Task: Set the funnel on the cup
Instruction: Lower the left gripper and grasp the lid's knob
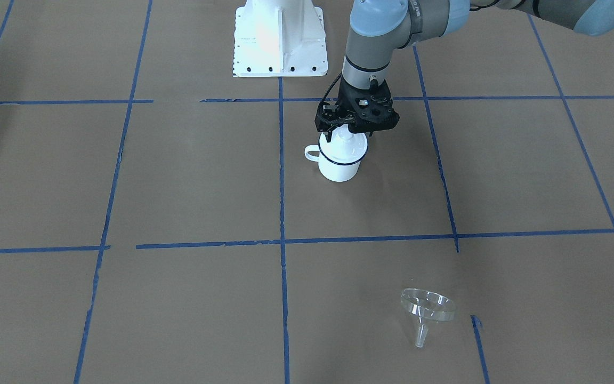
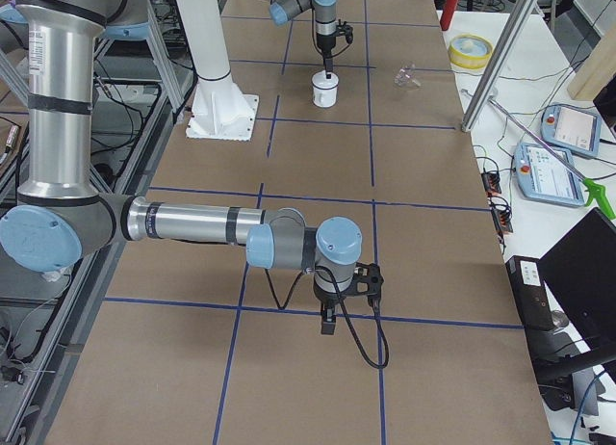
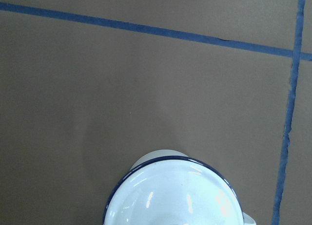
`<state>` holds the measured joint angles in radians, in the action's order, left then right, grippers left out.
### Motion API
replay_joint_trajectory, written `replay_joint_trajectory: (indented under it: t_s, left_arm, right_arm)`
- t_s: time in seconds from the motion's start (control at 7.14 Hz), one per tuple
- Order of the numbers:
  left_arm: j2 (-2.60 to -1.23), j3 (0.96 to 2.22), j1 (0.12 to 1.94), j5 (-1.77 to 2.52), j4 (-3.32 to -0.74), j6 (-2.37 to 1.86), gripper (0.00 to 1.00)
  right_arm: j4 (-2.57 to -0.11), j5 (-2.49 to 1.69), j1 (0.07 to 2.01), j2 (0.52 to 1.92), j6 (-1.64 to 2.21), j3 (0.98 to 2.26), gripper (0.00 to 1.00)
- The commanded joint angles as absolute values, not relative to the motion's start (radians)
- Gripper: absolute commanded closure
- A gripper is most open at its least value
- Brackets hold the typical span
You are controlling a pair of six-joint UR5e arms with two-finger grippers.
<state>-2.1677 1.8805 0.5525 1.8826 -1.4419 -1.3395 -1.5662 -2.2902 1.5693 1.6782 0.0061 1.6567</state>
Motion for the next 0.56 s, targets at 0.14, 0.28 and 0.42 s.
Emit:
replay_joint_trajectory:
  t_s: [0.14,0.28,0.42]
  left_arm:
    - [-2.171,1.881,0.546,1.884,-1.442,-1.351,0.28]
    - [-2.171,1.884,0.546,1.882,-1.442,-1.350,0.78]
    - [-2.168,1.893,0.548,1.882,-1.439,-1.348,1.00]
  right_arm:
    - [-1.566,-2.290,1.569,1.678,0.006,1.657,0.00]
    - [-1.566,-2.290,1.569,1.678,0.006,1.657,0.00]
    - [-1.566,-2.290,1.569,1.678,0.006,1.657,0.00]
